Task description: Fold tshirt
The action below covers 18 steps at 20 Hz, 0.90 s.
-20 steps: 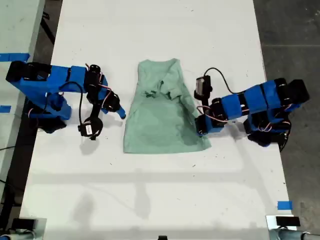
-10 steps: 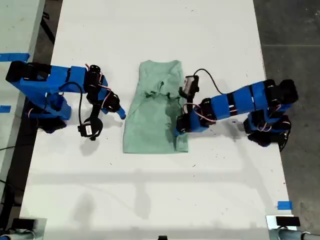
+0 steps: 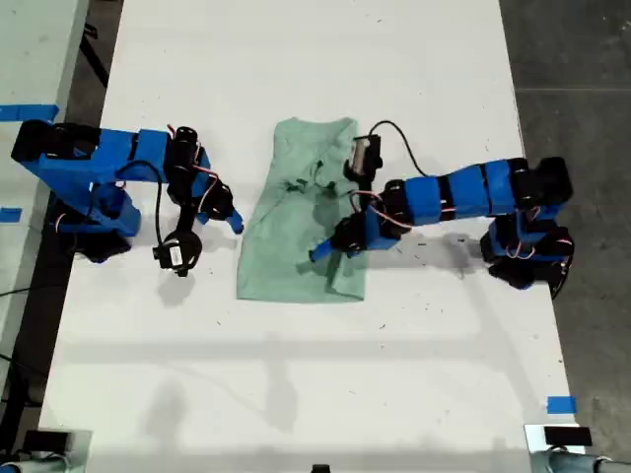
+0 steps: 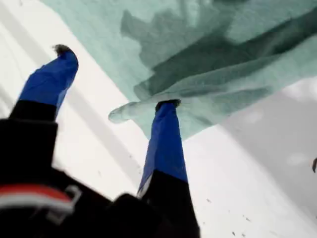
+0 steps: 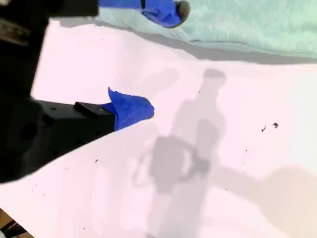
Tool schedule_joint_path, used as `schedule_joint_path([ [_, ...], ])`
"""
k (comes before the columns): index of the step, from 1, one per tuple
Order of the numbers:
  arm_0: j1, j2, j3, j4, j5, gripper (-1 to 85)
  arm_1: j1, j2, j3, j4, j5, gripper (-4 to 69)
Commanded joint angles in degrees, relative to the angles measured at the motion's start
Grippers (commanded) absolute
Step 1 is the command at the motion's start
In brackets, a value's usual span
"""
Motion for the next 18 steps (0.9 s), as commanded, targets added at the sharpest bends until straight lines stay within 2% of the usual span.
schedule_joint_path([
  [1, 2.3, 1.8, -6.2, 3.3, -1.4, 22.0, -2.0, 12.4, -3.8, 10.4, -0.5, 31.1],
  [3, 3.3, 1.8, -8.6, 4.1, -2.2, 20.6, -2.1, 20.0, 2.7, 13.1, 1.2, 31.8],
  [6, 5.4, 0.5, -9.8, 3.4, -2.4, 26.3, -2.0, 30.6, 14.4, 11.5, 3.8, 31.9],
  [11, 7.1, -1.8, -8.8, 0.6, -3.8, 28.0, -1.8, 44.7, 26.6, 8.0, 5.5, 29.6],
  [16, 3.9, -10.5, 3.6, -17.8, -1.8, 29.4, -1.7, 44.9, 27.6, 7.5, 5.2, 29.5],
  [18, 2.0, -16.8, 6.2, -24.0, -1.6, 26.4, -1.8, 44.9, 27.6, 7.5, 5.2, 28.7],
])
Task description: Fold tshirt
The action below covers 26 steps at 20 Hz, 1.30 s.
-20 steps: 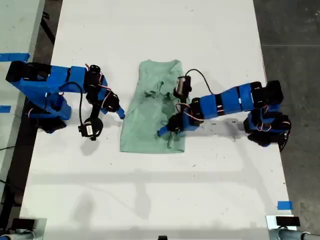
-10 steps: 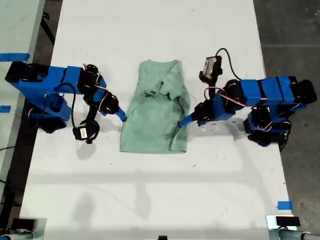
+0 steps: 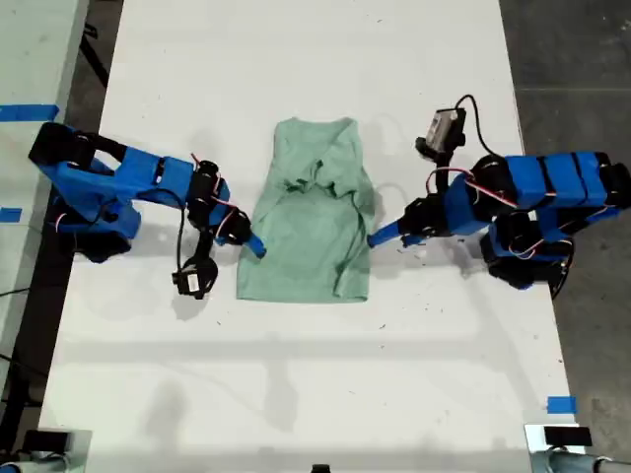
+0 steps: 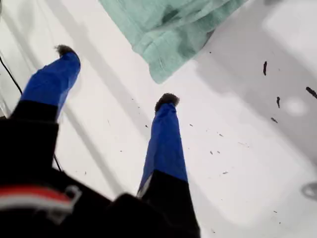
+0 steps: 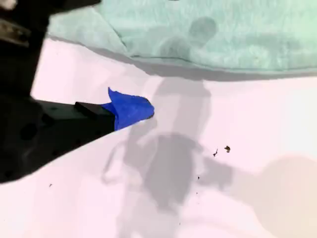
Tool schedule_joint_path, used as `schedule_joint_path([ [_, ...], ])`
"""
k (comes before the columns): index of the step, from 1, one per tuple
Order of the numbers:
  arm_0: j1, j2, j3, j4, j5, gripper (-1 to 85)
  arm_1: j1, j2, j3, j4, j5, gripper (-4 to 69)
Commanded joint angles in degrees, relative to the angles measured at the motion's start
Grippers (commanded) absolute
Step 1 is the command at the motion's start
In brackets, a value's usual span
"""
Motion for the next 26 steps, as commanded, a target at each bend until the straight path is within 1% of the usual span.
schedule_joint_path([
  [1, -2.6, -6.0, 1.1, -8.3, 1.1, 20.7, -0.6, 1.9, -0.2, -1.7, 0.5, 28.2],
  [2, -2.7, -8.2, 0.9, -10.1, 1.0, 7.2, -0.7, 1.9, 0.3, -1.7, 0.7, 27.8],
  [3, -2.8, -8.9, 0.9, -11.2, 0.1, 0.1, -0.7, 1.9, 0.8, -1.9, 1.0, 27.2],
  [4, -2.7, -8.5, 0.4, -11.3, -0.1, 0.1, -0.7, 1.9, 1.4, -2.5, 1.1, 26.7],
  [5, -2.5, -7.2, -0.4, -10.2, -0.7, 0.1, -0.8, 1.9, 1.9, -3.1, 1.1, 26.3],
  [7, -2.1, -4.8, -3.4, -6.1, -1.0, 0.1, -0.8, 1.9, 2.8, -4.1, 1.1, 25.2],
  [9, -1.5, -3.3, -10.1, 1.7, -2.1, 0.1, -0.6, 1.9, 3.3, -5.0, 1.1, 24.0],
  [11, -1.7, -4.1, -19.9, 12.7, -5.0, 0.1, -0.6, 1.9, 3.6, -5.6, 1.1, 23.4],
  [12, -1.9, -4.5, -23.6, 16.3, -5.9, 0.1, -0.8, 1.9, 3.7, -5.6, 1.4, 23.3],
  [15, -2.5, -7.4, -33.0, 16.5, -2.5, 0.1, -1.2, 1.9, 4.1, -5.6, 2.1, 23.4],
  [18, -2.1, -26.2, -57.6, 23.5, -1.1, 0.1, -1.2, 1.9, 4.5, -5.6, 2.4, 23.5],
  [19, -2.1, -32.0, -63.9, 23.4, -0.8, 0.1, -1.1, 1.9, 4.6, -5.7, 2.4, 23.5],
  [20, -2.1, -33.3, -62.8, 18.5, -0.8, 0.1, -1.1, 1.9, 4.7, -5.7, 2.4, 23.5],
  [21, -2.1, -35.0, -62.8, 15.0, -0.4, 0.1, -1.1, 1.9, 4.8, -5.9, 2.5, 23.4],
  [23, -2.8, -39.5, -62.8, 8.7, 2.8, 0.1, -1.2, 1.9, 5.3, -6.7, 2.7, 23.3],
  [24, -3.5, -42.1, -62.8, 7.4, 3.5, 2.9, -1.3, 1.8, 5.4, -6.9, 2.7, 23.3],
  [25, -4.2, -44.7, -62.8, 6.4, 5.2, 15.5, -1.4, 1.8, 5.4, -7.1, 2.9, 23.3],
  [26, -5.1, -46.8, -62.5, 7.1, 5.4, 21.2, -1.6, 1.8, 5.4, -7.1, 3.0, 23.3],
])
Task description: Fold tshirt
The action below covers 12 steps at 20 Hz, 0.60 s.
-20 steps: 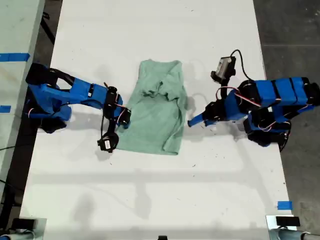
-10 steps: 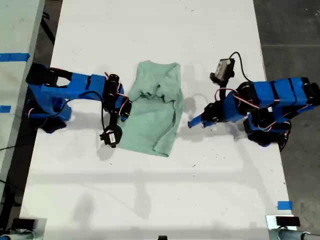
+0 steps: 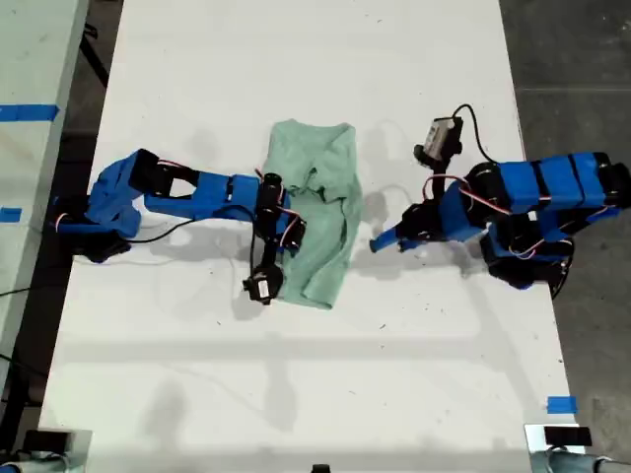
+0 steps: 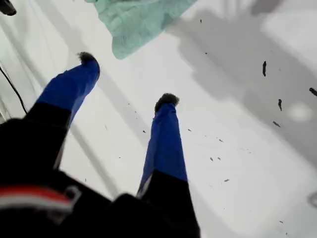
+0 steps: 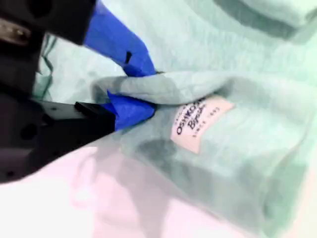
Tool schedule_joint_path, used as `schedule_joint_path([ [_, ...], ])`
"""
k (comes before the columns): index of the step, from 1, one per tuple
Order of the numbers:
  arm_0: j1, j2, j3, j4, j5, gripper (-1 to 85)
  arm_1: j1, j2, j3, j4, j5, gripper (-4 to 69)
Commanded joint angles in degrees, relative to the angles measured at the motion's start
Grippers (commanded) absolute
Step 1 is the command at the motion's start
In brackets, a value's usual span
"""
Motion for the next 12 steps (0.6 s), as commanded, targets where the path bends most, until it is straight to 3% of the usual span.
schedule_joint_path([
  [1, -2.9, -2.5, -2.9, 1.7, 1.3, 22.6, -1.3, 1.7, -0.3, -1.5, 0.8, 23.3],
  [5, -1.2, 9.1, -1.8, 12.8, 0.3, 25.8, -1.8, 1.9, 0.6, -0.4, 1.7, 23.5],
  [9, 0.4, 26.0, 4.9, 29.7, -2.5, 27.3, -3.2, 5.1, 2.7, 3.8, 3.5, 25.6],
  [10, 0.6, 29.9, 9.9, 31.2, -3.2, 27.7, -3.6, 7.4, 4.0, 4.9, 4.3, 25.8],
  [12, 1.5, 39.6, 24.3, 27.8, -4.8, 28.0, -4.7, 12.2, 7.0, 7.0, 6.2, 26.0],
])
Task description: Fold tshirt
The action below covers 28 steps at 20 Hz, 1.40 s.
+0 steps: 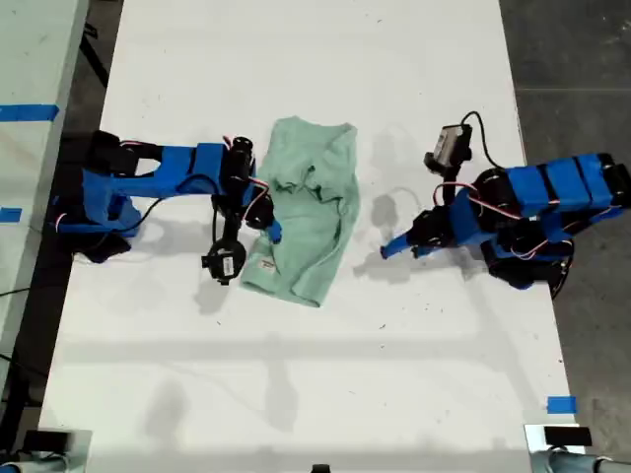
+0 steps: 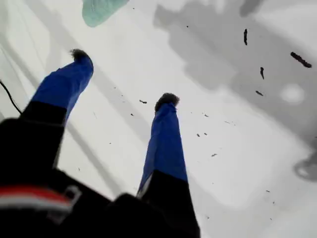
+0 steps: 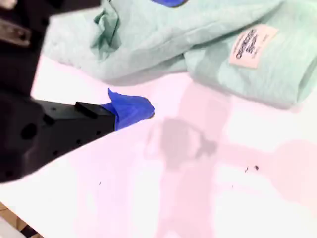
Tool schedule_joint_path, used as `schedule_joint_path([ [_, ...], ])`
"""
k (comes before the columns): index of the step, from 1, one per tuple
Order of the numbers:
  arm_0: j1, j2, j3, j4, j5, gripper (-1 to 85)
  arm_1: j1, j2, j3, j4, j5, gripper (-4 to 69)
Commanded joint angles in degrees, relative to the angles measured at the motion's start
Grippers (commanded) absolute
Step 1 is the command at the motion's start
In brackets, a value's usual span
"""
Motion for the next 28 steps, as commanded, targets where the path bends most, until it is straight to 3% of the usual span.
schedule_joint_path([
  [1, 2.1, 17.6, 19.0, -2.8, -2.7, 28.0, -1.9, 6.9, 2.4, 3.0, 2.5, 26.2],
  [5, 5.6, 40.3, 51.9, -15.9, -10.5, 27.5, -4.6, 17.1, 9.7, 5.5, 6.0, 26.9],
  [10, 10.5, 59.9, 70.4, -17.8, -20.3, 27.6, -6.3, 21.7, 14.3, 5.8, 7.6, 28.2],
  [14, 11.5, 63.9, 73.9, -17.8, -21.5, 27.1, -6.3, 21.7, 14.9, 5.4, 7.8, 28.2],
  [17, 11.5, 59.5, 69.2, -19.9, -18.5, 26.5, -6.2, 18.7, 13.3, 3.0, 6.9, 27.4],
  [18, 11.1, 51.9, 61.3, -17.7, -17.2, 28.3, -5.7, 14.3, 10.8, 1.0, 5.6, 27.2],
  [19, 10.6, 42.7, 51.4, -14.4, -15.0, 29.7, -4.8, 8.0, 7.2, -1.8, 3.6, 27.2],
  [21, 9.6, 28.5, 35.5, -15.8, -7.0, 29.9, -3.3, -8.0, -3.7, -7.6, -0.9, 27.2],
  [25, 8.5, 10.2, 16.6, -17.1, -0.9, 29.8, -2.6, -41.9, -34.5, -8.1, -7.3, 27.7],
  [28, 8.3, 2.2, 8.5, -16.3, 0.0, 30.2, -2.1, -62.5, -55.7, -2.8, -9.8, 28.5],
])
